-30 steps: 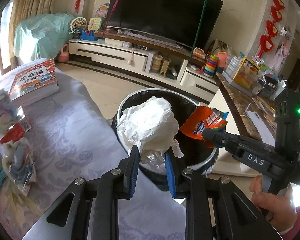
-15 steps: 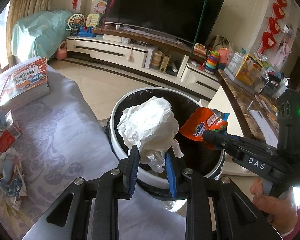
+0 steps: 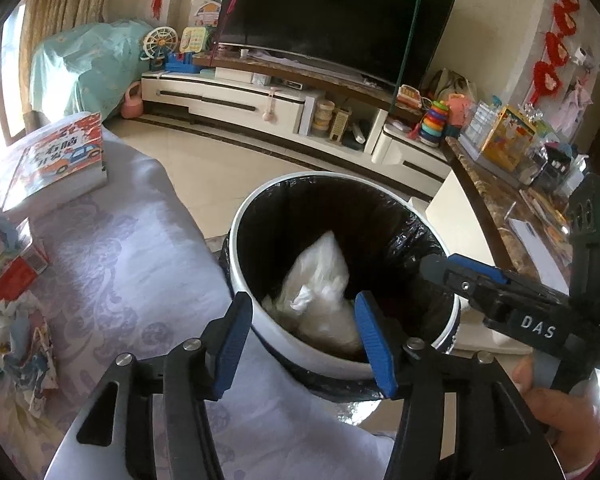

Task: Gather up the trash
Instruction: 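Open both tools over the bin to drop the tissue and orange wrapper, then move both open tools back over the table toward the remaining trash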

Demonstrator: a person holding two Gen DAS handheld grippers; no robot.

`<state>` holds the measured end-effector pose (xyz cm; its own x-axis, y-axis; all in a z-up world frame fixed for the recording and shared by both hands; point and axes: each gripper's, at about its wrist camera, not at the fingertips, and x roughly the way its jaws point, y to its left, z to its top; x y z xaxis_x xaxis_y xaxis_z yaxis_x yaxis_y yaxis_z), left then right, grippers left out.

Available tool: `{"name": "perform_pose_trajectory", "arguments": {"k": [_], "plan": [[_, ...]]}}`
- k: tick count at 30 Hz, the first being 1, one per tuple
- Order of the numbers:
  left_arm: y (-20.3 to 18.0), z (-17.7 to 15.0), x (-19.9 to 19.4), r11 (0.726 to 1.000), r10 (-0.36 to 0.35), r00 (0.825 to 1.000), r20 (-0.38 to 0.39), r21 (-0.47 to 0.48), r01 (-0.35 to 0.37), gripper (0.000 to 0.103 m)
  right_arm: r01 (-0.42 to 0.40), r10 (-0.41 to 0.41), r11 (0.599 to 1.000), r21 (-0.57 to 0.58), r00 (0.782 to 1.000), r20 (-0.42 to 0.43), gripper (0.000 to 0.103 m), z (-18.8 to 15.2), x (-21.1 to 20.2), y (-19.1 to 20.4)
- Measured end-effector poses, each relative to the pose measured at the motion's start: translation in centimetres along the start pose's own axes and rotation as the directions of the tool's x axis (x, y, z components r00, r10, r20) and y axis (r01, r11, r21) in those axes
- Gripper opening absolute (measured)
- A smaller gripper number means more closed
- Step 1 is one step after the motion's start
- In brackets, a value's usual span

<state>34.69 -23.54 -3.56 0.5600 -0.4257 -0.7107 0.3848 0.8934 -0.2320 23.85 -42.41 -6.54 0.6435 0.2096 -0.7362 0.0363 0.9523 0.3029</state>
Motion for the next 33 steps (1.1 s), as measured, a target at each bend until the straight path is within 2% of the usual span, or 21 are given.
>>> {"name": "perform_pose_trajectory", "arguments": {"k": [1,6,10,13,23,33], "plan": [[0.2,-0.2,-0.3,1.000,-0.001,1.000,0.004,-0.010,0.001,0.053,-0.005,0.005,1.000,0.007,1.000,0.008,0.065,0.0,-0.3,0.1],[1.2,-1.9,-2.1,0.999,-0.005,1.000,0.029,-0.052,0.007,0.055,-0.019,0.018,1.000,0.012,0.999,0.045,0.075,-0.6,-1.8,0.8],[2.2,-4.4,-4.1,0.996,0.004,0.999,0.054,-0.086,0.001,0.058,-0.036,0.035,0.999,0.010,0.997,0.070,0.085,-1.3,-3.0,1.9],[2.9,-6.8,-6.0,0.994,0.023,0.997,0.067,-0.104,-0.016,0.059,-0.061,0.059,0.998,0.018,0.995,0.076,0.088,-2.0,-3.4,2.9],[5.1,-12.3,-11.5,0.983,0.083,0.993,0.080,-0.168,-0.069,0.059,-0.137,0.137,0.991,-0.003,0.989,0.055,0.089,-5.3,-3.5,6.9],[8.0,-16.1,-16.2,0.961,0.134,0.987,0.087,-0.255,-0.108,0.059,-0.201,0.200,0.979,-0.042,0.980,-0.014,0.089,-8.3,-2.4,11.2]]}}
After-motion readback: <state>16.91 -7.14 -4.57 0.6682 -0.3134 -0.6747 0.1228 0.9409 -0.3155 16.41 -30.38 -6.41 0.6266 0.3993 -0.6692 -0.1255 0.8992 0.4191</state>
